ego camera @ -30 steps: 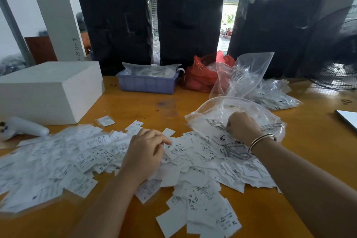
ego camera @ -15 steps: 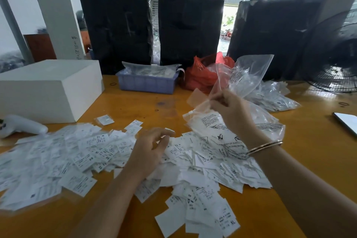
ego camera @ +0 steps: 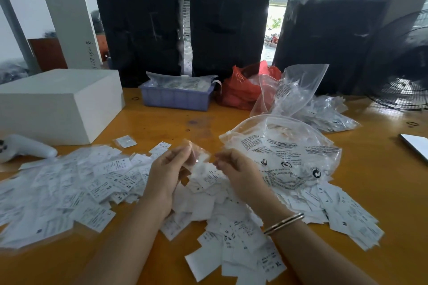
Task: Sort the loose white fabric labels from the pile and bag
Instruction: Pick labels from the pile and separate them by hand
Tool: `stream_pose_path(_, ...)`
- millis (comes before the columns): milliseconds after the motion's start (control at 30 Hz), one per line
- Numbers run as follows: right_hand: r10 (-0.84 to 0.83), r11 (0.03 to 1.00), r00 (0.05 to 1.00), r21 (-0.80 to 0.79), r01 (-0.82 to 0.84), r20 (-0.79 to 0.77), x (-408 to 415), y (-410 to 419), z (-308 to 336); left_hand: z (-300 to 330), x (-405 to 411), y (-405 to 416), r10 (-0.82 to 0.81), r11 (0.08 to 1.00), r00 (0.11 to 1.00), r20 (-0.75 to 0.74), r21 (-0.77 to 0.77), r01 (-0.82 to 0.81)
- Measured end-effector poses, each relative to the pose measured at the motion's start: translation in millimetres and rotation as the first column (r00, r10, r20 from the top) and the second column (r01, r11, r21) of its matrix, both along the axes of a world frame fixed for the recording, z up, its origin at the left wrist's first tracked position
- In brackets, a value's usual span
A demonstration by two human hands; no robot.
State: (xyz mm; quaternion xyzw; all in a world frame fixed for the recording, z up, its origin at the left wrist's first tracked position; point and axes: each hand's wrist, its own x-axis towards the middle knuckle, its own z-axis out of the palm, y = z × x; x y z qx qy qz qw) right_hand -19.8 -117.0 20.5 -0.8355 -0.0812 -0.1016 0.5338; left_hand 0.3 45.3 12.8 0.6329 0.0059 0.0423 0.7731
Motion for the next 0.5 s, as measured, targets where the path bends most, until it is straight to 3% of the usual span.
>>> stream_pose_path(33,0.012,0.979,1.000,-0.203,-0.009,0.015,-0.4,0.3,-2.4,0.5,0.9,1.5,0.027,1.000,1.000,0.016,0.007,-0.027)
stream_pose_path(100,0.092,0.843,0.995,-0.534,-0.061,0.031,-0.6,2.3,-9.3,-0.7,2.0,2.4,0.079,0.995,0.995,0.065,0.055,-0.083)
stream_pose_path(167,0.136,0.745,0.988,-0.664,-0.054,0.071,-0.2,4.4,-14.7,-1.1,0.6,0.9,0.139,0.980,0.981,0.134,0.126,-0.156)
stream_pose_path(367,0.139,0.816,0.975,-0.578,-0.013,0.174,-0.6,2.6,-15.3,-1.8,-5.7,-1.0,0.103,0.870,0.902,0.420,0.401,-0.286)
stream_pose_path(500,0.024,0.980,0.991,-0.201,0.003,0.132,0.0,-4.9,-13.1,-3.0,-7.8,-1.7,0.033,0.799,0.842,0.538,0.492,-0.346)
